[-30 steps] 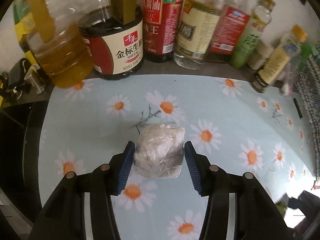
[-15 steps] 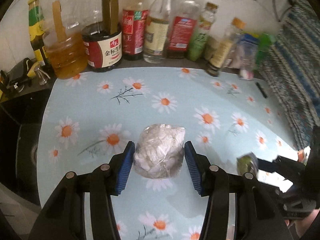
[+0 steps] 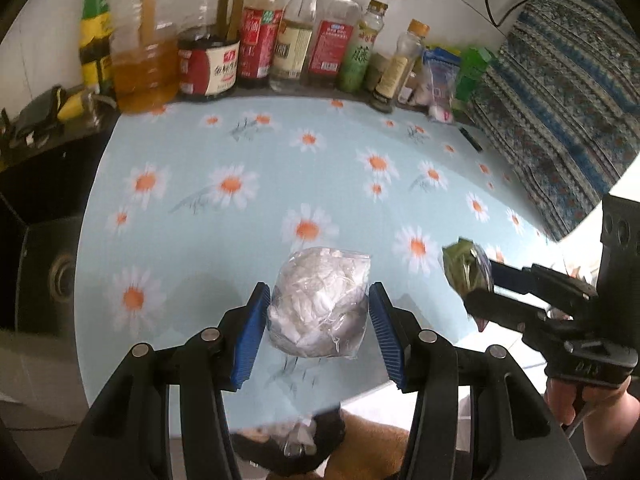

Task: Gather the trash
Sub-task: 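Carry the tissue bag and snack packet down to the bin and open both grippers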

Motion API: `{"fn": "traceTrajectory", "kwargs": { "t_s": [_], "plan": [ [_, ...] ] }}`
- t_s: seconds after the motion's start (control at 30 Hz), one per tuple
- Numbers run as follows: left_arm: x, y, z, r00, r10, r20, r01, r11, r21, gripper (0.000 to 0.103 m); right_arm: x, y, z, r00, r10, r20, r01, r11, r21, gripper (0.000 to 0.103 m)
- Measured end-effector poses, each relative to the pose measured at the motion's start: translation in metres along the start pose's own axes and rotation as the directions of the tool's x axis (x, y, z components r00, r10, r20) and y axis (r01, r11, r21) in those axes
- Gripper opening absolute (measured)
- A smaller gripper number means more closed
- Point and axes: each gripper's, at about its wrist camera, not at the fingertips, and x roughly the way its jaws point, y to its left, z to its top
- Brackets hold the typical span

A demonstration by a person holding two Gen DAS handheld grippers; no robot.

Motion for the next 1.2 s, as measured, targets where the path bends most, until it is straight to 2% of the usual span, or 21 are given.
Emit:
{"fn": "traceTrajectory", "kwargs": {
  "t_s": [0.33, 0.63, 0.8, 0.93, 1.07, 1.2],
  "plan": [
    [-0.017, 0.029, -0.077, 0.995, -0.076, -0.062, 0.075, 0.997, -0.012, 0.049, 0.005, 0.055, -0.055, 0.999, -0.039, -0.036, 0.041, 0.998, 0.052, 0.049],
    [-0.012, 0.047, -0.127, 0.983, -0.117, -0.139, 0.115, 0.993, -0.022, 0.049, 0.023, 0.078, -0.100, 0.992, -0.069, -0.108, 0.079, 0.992, 0.095, 0.049],
    [0.001, 0.052, -0.152, 0.974, -0.124, -0.188, 0.120, 0.992, -0.033, 0.049, 0.044, 0.075, -0.123, 0.983, -0.079, -0.164, 0.100, 0.987, 0.127, 0.049],
    [0.018, 0.057, -0.170, 0.964, -0.135, -0.229, 0.121, 0.990, -0.074, 0.049, 0.065, 0.062, -0.146, 0.968, -0.078, -0.237, 0.117, 0.981, 0.157, 0.049],
    [0.041, 0.061, -0.187, 0.955, -0.103, -0.278, 0.081, 0.993, -0.089, 0.049, 0.086, 0.046, -0.166, 0.951, -0.073, -0.299, 0.131, 0.975, 0.180, 0.049],
    [0.071, 0.064, -0.203, 0.932, -0.093, -0.351, 0.056, 0.992, -0.114, 0.049, 0.104, 0.031, -0.184, 0.933, -0.062, -0.354, 0.143, 0.968, 0.207, 0.049]
  ]
}}
